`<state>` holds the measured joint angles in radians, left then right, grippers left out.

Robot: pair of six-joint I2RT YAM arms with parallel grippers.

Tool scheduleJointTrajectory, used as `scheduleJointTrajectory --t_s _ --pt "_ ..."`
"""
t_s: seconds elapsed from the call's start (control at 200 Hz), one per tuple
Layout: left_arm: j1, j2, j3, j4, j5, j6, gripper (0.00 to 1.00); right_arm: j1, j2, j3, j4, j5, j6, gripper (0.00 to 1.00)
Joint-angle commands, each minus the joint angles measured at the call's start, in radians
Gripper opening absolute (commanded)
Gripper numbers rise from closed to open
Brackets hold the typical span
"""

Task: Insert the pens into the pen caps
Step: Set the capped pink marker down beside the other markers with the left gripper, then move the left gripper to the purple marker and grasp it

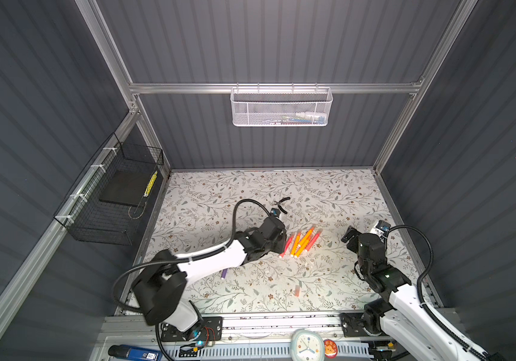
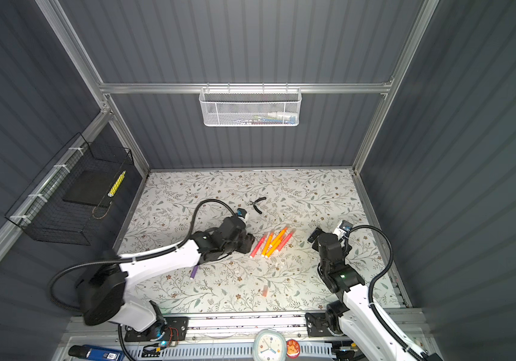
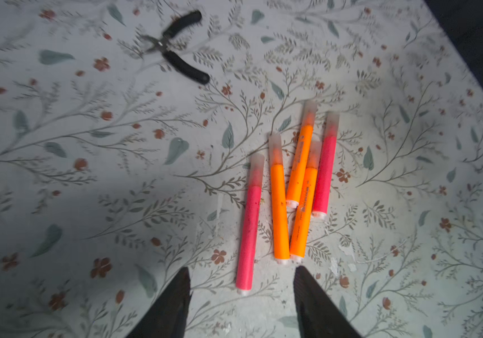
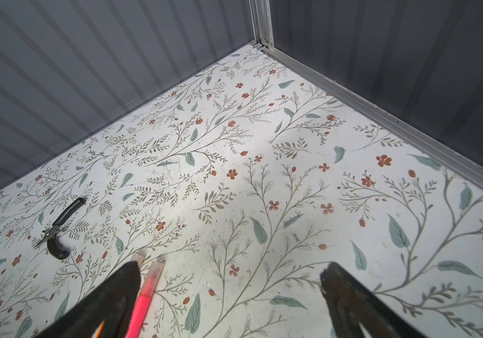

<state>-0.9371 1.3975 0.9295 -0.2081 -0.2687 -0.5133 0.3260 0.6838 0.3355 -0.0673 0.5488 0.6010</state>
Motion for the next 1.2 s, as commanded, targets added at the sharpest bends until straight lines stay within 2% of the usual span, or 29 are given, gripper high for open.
scheduleJointTrajectory --t_s 0.0,0.1,0.26,0.34,0.545,0.76,0.92,1.195 --pt "-0.006 -0.191 -0.105 -0.162 -0.208 -0.088 0.63 -0.008 -0.021 -0.018 0.018 -0.015 -0.018 0.99" --pt "-0.004 -0.356 -0.183 -0.296 -0.334 -0.181 0.68 -0.013 -0.028 -0.021 0.024 -0.034 -0.025 0.99" --pt "-0.003 -0.481 -0.26 -0.409 -0.393 -0.265 0.73 -0.016 -0.039 -0.024 0.016 -0.048 -0.025 0.99" --pt "-0.001 -0.471 -0.292 -0.418 -0.399 -0.303 0.74 -0.016 -0.057 -0.03 0.008 -0.053 -0.021 0.99" --pt "0.019 -0.367 -0.332 -0.349 -0.362 -0.304 0.75 -0.016 -0.102 -0.049 0.002 -0.05 -0.016 0.99" --pt "0.145 -0.33 -0.408 -0.218 -0.225 -0.269 0.76 -0.016 -0.079 -0.039 0.0 -0.054 -0.015 0.99" --pt "0.213 -0.303 -0.445 -0.162 -0.169 -0.255 0.76 -0.016 -0.067 -0.032 -0.002 -0.054 -0.016 0.99" --pt "0.248 -0.239 -0.445 -0.132 -0.142 -0.26 0.75 -0.016 -0.075 -0.036 -0.002 -0.058 -0.015 0.99"
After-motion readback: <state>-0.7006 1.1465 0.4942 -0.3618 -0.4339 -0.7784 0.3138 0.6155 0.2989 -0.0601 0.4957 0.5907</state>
